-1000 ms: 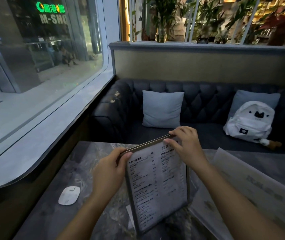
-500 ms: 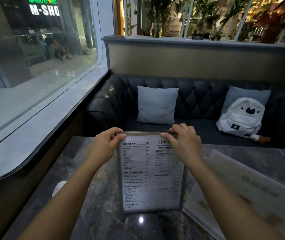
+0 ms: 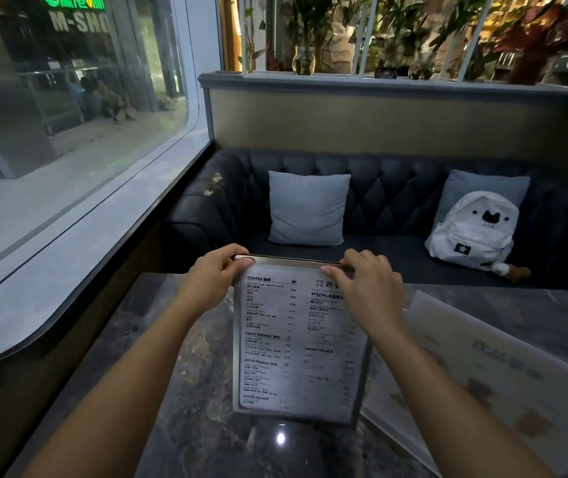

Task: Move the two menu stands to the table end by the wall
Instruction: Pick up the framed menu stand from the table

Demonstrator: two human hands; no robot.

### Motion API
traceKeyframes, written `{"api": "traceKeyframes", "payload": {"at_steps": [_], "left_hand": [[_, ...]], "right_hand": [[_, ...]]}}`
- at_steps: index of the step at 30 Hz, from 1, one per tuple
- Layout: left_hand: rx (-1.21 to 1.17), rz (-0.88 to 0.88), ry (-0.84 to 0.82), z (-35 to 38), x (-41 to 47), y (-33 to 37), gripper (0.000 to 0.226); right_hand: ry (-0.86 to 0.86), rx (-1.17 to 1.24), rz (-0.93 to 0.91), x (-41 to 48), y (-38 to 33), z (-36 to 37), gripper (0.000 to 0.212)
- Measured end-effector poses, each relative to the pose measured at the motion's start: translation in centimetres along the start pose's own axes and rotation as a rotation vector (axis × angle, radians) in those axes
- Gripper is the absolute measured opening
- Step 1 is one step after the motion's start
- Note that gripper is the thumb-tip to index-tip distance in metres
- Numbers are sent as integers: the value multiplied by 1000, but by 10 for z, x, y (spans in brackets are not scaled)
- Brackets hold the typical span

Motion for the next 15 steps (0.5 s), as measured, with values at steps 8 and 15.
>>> {"api": "traceKeyframes", "payload": {"at_steps": [8, 15], "left_hand": [[-53, -2, 0, 0, -2, 4, 10], [169, 42, 16, -6, -5, 16, 29]], "right_hand": [[-8, -22, 14, -2, -1, -1, 34], [-95, -150, -21, -5, -7, -3, 42]]}}
Point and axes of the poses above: each hand's wrist, its own x-axis towards the middle knuckle, its own z-axis out of the palm, y = z × x, the point moved 9 cm from there along x, towards the middle knuckle, and after that the axes turned 12 degrees about -x, right-handed, at the moved point
